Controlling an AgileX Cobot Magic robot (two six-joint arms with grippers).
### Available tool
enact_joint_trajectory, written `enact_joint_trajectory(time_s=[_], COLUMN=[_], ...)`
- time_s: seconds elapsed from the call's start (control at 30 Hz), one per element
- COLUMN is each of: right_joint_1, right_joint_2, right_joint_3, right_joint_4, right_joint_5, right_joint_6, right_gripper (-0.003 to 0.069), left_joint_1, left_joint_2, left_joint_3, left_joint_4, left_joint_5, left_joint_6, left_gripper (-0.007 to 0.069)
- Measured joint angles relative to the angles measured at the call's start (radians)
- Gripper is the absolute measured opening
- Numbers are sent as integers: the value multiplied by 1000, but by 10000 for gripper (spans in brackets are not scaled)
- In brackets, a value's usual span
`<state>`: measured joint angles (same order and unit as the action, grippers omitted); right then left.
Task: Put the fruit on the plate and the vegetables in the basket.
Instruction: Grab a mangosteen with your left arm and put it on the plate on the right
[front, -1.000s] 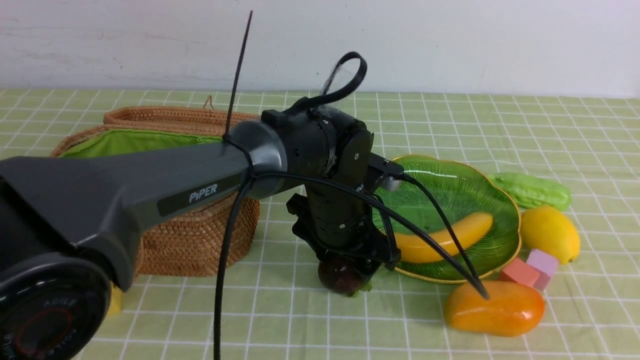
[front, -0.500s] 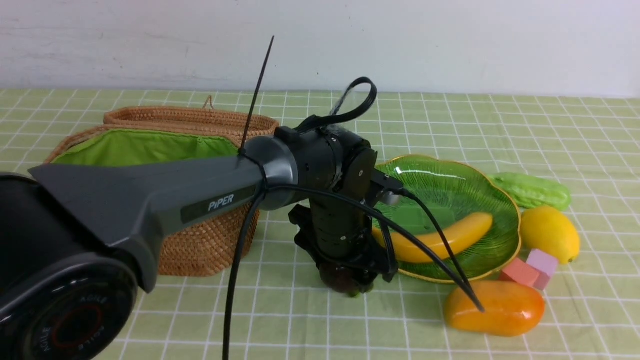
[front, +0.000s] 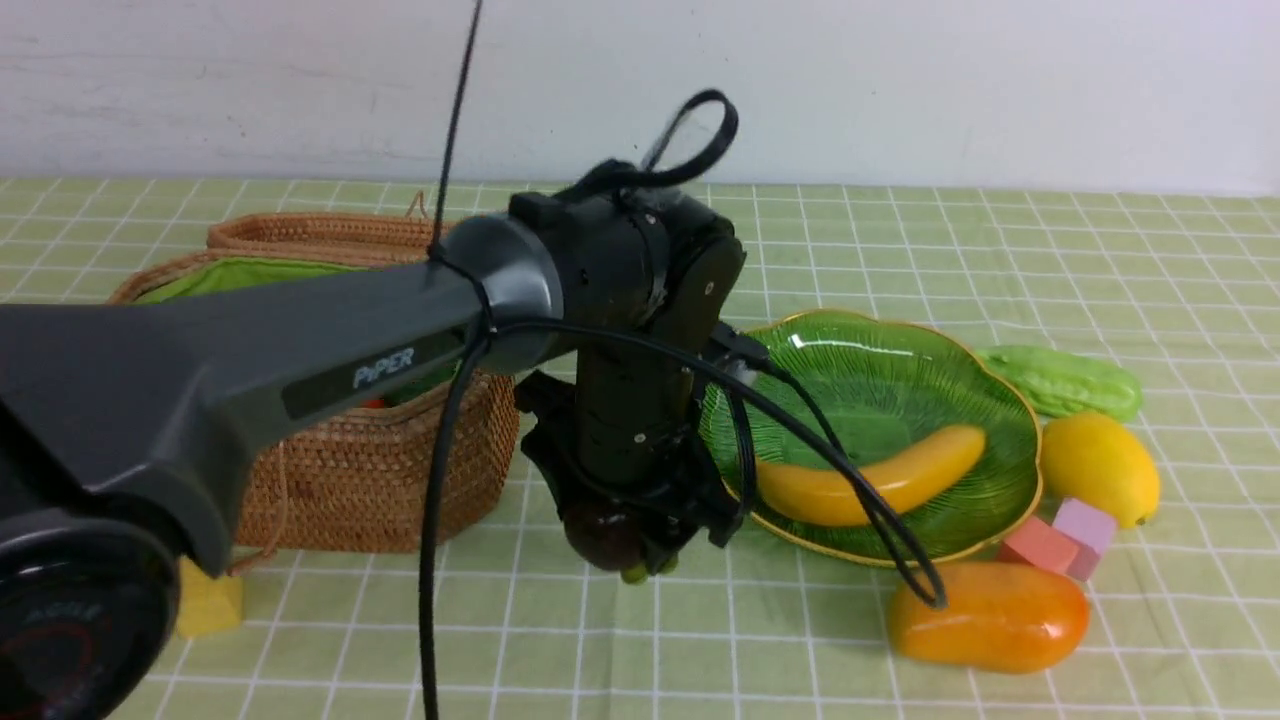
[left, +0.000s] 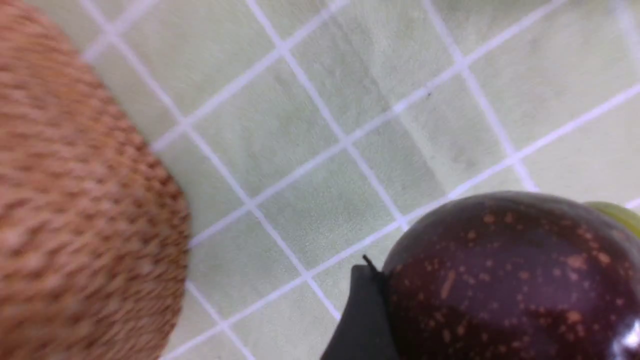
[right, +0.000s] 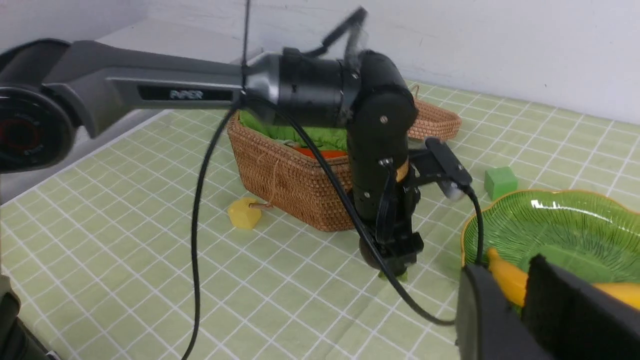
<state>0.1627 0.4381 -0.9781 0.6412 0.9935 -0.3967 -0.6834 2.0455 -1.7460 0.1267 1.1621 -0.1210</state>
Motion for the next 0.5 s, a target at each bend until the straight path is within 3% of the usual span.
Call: enact_joint_trajectory(time_s=[0.1,0.3,0.5], right_joint_1=[0,0,0], right_joint_2=[0,0,0], right_joint_3=[0,0,0], right_joint_4=[-71,-250,-285], right_joint_5=[0,12,42], right_joint_6=[67,251,289], right_gripper=[141,142,142], left_joint_1=[0,0,0], left_joint_2=[-44,-33,69], left_joint_3=[-66,-168,-179], left_joint_4=[-1,-53,-140], left_joint_5=[-31,-267,-492], left_joint_6=[39,155,245], left_gripper=[566,566,566])
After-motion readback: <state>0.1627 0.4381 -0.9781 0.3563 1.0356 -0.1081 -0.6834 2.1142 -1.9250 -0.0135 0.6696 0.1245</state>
